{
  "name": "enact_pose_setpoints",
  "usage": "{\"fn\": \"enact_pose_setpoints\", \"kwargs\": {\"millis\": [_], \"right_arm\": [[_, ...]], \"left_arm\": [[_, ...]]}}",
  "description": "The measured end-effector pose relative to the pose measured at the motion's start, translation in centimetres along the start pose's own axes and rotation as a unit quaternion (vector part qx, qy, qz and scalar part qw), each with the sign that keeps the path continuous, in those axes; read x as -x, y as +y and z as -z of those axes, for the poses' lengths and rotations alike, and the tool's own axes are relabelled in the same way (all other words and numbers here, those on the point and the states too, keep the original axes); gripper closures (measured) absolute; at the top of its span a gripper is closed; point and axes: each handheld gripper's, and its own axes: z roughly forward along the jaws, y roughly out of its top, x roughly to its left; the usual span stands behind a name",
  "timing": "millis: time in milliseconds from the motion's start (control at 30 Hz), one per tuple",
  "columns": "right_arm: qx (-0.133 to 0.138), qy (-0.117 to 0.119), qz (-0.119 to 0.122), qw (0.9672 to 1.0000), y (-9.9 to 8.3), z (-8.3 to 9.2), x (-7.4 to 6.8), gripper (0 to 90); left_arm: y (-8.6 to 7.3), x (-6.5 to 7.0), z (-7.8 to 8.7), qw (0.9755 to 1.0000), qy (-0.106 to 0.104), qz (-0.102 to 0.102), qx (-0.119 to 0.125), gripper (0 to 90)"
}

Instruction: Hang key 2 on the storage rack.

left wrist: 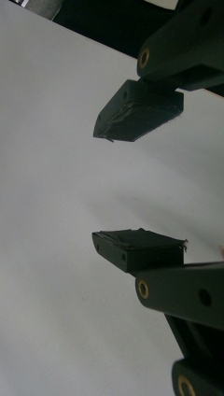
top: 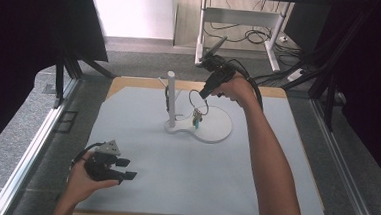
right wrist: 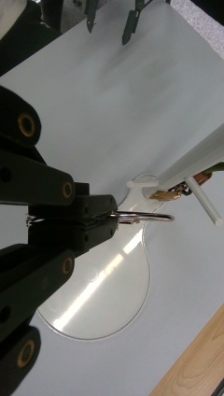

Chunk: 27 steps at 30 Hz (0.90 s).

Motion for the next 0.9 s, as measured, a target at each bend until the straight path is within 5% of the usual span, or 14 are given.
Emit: {"fn": "enact_pose_setpoints", "kwargs": {"millis": [900], "right_arm": [[0.007,-0.017,-0.008,0.9998,3.5,-1.9,0.9,88.3]], "left_arm": [[-0.1,-0.1,0.3,1.0000,-0.004,-0.002,0.006,44.1]]}}
